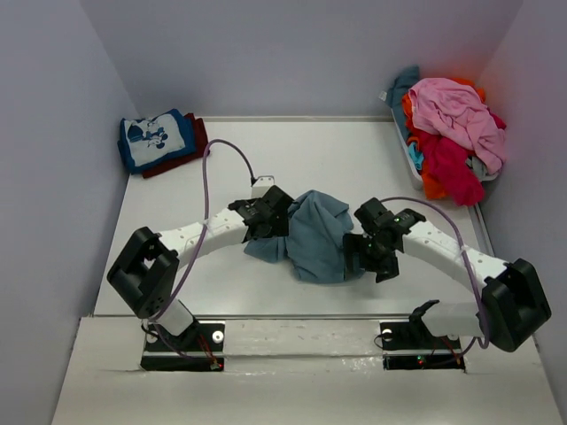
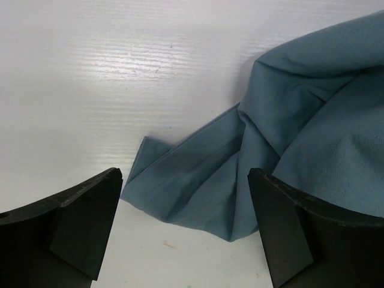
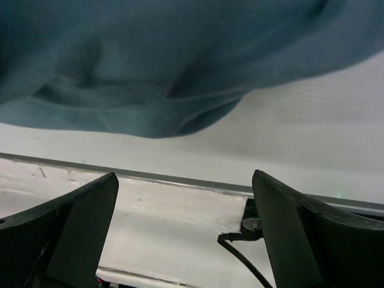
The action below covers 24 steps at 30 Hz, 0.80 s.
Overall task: Fold and stack the t-shirts
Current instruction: Flatten out the tshirt
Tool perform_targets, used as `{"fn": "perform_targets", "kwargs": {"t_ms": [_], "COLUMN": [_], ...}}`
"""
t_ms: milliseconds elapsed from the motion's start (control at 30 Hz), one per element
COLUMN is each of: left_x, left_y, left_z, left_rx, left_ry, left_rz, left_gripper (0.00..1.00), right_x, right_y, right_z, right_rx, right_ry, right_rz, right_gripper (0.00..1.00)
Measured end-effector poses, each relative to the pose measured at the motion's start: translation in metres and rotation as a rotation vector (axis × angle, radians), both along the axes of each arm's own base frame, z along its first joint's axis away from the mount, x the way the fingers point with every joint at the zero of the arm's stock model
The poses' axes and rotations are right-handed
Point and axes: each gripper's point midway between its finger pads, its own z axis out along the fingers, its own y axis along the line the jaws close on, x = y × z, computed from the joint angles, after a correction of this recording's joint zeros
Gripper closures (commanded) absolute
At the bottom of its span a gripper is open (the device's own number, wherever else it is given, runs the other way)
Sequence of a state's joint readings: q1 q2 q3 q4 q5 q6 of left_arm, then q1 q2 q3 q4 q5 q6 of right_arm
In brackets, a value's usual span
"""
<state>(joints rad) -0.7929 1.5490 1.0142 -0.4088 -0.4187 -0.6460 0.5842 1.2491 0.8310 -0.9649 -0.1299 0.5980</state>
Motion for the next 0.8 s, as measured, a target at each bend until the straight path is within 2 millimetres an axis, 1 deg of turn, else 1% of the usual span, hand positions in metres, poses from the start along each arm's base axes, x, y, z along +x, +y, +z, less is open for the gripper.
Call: {"fn": "perform_targets", "kwargs": {"t_ms": [100,267,467,533,667,800], "left_x": [-0.002,-0.003,-0.005,-0.006,-0.008,-0.015], "left_y": [0.001,0.002,-0.004,-0.009,-0.015,-0.014], "left_z": [-0.002,-0.004,-0.008,-0.009,-0.015,-0.032], "left_rx": [0.0,-0.005,-0.029,-0.042,-0.052,-0.03], "left_ry": [0.004,0.003,0.012,0.015,0.027,0.07], "left_rz": [0.005,0.005,-0.027,-0.042,-0.066,-0.08], "left_gripper": [0.01,0.01,0.02,0.03,0.05,0.06], "right_x": [0.008,0.024,0.047,0.052,0.055,0.054], "right_y": [0.008,0.022,0.038,0.041,0.042,0.042], "right_z": [-0.009,-0.017,-0.009,-0.007,-0.005,-0.004], "right_rx": [0.012,0.032,0.064,0.066,0.067,0.067], "right_ry": [0.006,-0.02,-0.071,-0.083,-0.093,-0.093], "right_rz": [-0.014,-0.022,-0.022,-0.022,-0.023,-0.019], "right_gripper": [0.02,0.02,0.02,0.02,0.02,0.02]}}
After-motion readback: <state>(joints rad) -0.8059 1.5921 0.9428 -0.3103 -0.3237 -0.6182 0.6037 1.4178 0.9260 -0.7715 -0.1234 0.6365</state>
